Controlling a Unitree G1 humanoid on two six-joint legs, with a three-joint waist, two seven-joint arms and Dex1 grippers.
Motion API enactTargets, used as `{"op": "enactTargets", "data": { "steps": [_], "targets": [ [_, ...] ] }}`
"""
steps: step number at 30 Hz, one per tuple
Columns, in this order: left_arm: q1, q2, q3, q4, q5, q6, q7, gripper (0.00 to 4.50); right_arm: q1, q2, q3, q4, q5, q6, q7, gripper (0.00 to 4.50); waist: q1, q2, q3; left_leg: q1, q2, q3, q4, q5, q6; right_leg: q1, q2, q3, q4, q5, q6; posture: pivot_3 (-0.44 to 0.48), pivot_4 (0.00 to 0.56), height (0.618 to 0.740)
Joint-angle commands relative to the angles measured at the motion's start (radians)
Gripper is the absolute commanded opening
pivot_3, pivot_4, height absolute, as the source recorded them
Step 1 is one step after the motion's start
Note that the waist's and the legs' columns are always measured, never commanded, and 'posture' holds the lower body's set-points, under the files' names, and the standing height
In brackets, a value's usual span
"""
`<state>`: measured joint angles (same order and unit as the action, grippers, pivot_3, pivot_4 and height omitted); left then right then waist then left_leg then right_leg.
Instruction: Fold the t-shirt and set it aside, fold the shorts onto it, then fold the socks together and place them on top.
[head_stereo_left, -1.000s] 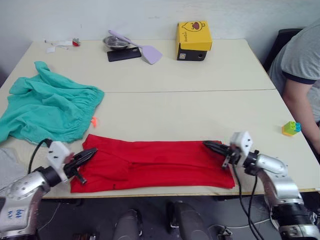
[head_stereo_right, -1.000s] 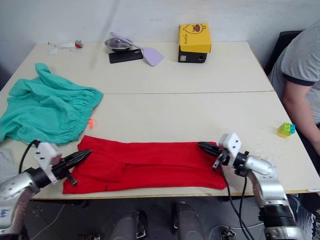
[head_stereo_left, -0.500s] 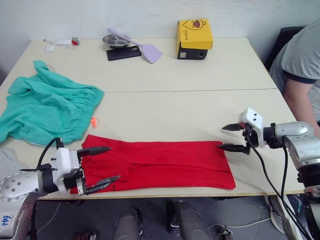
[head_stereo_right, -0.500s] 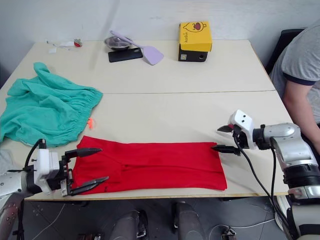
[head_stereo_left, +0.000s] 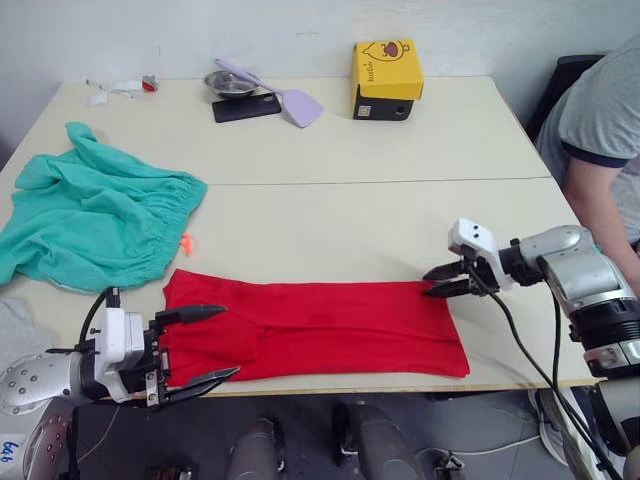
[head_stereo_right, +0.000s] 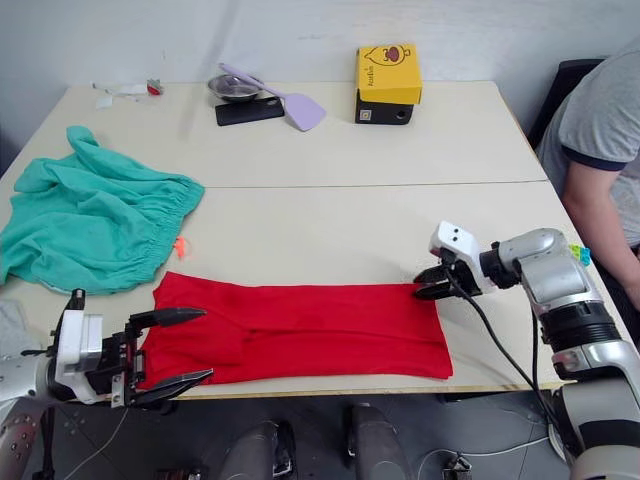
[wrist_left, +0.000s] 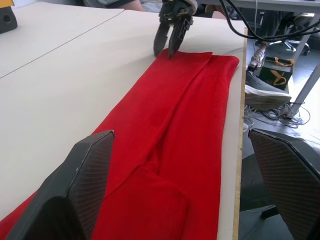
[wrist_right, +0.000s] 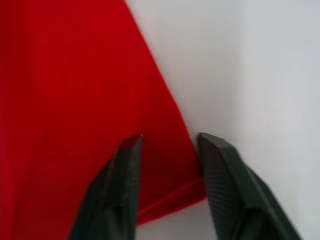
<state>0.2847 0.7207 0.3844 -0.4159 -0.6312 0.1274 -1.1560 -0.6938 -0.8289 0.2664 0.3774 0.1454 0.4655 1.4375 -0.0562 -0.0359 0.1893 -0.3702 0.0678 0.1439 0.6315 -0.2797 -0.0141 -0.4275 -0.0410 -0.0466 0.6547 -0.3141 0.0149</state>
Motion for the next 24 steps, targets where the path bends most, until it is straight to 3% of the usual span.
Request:
{"op": "enactTargets", "data": {
  "steps": [1, 2, 8, 18, 21, 24],
  "targets": [
    [-0.009, -0.005, 0.023, 0.010, -0.002, -0.026, 0.006, 4.50, 0.009, -0.023, 0.015, -0.011, -0.022, 0.002, 0.032, 0.31, 0.000, 0.000, 0.000, 0.000, 0.000, 0.000, 0.000, 0.000, 0.000, 0.000, 0.000, 0.000, 0.000, 0.000, 0.000, 0.000, 0.150, 0.740],
    [-0.013, -0.005, 0.020, 0.013, 0.000, -0.029, 0.008, 4.50, 0.004, -0.021, 0.013, -0.006, -0.026, -0.004, 0.031, 0.02, 0.001, 0.000, 0.000, 0.000, 0.000, 0.000, 0.000, 0.000, 0.000, 0.000, 0.000, 0.000, 0.000, 0.000, 0.000, 0.000, 0.150, 0.740],
    [-0.065, -0.022, 0.015, 0.040, -0.008, -0.024, 0.049, 4.50, -0.162, 0.035, 0.008, 0.184, -0.147, -0.263, -0.113, 0.02, -0.005, 0.001, 0.001, 0.000, 0.000, 0.001, 0.002, 0.001, 0.001, 0.000, 0.000, 0.001, 0.000, 0.001, 0.000, 0.000, 0.150, 0.740],
    [-0.173, -0.060, -0.049, 0.158, 0.048, -0.048, 0.089, 4.50, -0.430, 0.229, 0.042, 0.637, -0.370, -0.784, -0.500, 0.02, -0.019, 0.001, 0.001, -0.001, 0.000, 0.001, 0.000, 0.004, -0.006, -0.001, 0.000, 0.001, 0.001, 0.001, 0.000, 0.000, 0.150, 0.740],
    [-0.208, -0.059, -0.063, 0.183, 0.054, -0.037, 0.098, 4.50, -0.447, 0.257, -0.001, 0.697, -0.338, -0.814, -0.477, 0.02, -0.020, 0.001, 0.001, -0.002, -0.001, 0.002, 0.001, 0.004, -0.006, -0.001, 0.000, 0.001, 0.000, 0.001, 0.000, 0.000, 0.150, 0.740],
    [-0.241, -0.043, -0.061, 0.224, 0.036, 0.012, 0.104, 4.50, -0.439, 0.239, -0.057, 0.690, -0.279, -0.774, -0.416, 0.69, -0.021, 0.002, 0.001, -0.002, -0.001, 0.002, 0.001, 0.004, -0.005, -0.001, -0.001, 0.001, 0.000, 0.001, 0.000, 0.000, 0.150, 0.740]
  ]
}}
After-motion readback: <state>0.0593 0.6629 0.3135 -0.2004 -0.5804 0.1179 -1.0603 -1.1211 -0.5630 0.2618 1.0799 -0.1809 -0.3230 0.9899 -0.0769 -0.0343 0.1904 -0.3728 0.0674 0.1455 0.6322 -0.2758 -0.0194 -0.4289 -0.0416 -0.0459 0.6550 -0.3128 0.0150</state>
